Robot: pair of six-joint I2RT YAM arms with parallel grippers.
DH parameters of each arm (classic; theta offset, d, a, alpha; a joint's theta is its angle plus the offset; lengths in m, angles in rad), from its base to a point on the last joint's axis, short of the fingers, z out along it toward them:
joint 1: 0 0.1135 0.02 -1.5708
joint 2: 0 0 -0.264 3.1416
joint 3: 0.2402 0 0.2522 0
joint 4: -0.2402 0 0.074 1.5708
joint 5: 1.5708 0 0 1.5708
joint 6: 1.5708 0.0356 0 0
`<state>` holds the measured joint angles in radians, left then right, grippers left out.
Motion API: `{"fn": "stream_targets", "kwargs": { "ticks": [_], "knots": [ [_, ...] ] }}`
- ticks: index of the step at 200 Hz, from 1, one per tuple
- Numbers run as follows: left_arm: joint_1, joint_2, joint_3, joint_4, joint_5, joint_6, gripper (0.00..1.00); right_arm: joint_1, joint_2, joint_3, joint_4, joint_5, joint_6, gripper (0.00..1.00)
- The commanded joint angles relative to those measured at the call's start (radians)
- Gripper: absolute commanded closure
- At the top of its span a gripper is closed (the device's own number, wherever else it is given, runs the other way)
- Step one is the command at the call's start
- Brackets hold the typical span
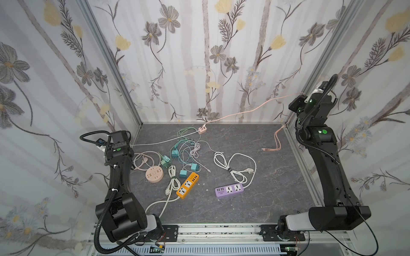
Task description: Insert the plug
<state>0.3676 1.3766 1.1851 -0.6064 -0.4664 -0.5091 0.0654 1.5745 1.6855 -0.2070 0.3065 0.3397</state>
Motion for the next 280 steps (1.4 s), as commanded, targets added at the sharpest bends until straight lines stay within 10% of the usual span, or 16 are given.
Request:
{"fn": "stream_targets", "kwargs": {
  "ticks": [1, 57, 139, 160, 206, 280],
  "knots": [
    [-0.060, 0.016, 0.013, 0.053, 0.076, -0.008, 1.00, 0.051, 0.013, -0.013, 0.053, -0.137, -0.072, 1.00],
    [-0.438, 0.093, 0.088, 0.193, 0.273, 0.148, 1.00, 0.199, 0.059, -0.050, 0.104, -0.227, -0.176, 1.00],
    [-0.387, 0.045, -0.019, 0.129, 0.130, 0.109, 1.00, 0.130, 0.038, -0.167, 0.083, -0.185, -0.140, 1.00],
    [-0.381, 0.075, 0.006, 0.063, 0.052, 0.114, 0.85, 0.157, 0.003, -0.157, 0.094, -0.287, -0.182, 1.00],
    [-0.413, 0.013, -0.003, 0.098, 0.187, 0.248, 0.01, 0.258, -0.028, -0.129, 0.095, -0.388, -0.257, 1.00],
    [-0.689, -0.099, -0.186, 0.466, 0.723, 0.472, 0.00, 0.368, -0.017, -0.134, 0.156, -0.443, -0.308, 1.00]
  ]
}}
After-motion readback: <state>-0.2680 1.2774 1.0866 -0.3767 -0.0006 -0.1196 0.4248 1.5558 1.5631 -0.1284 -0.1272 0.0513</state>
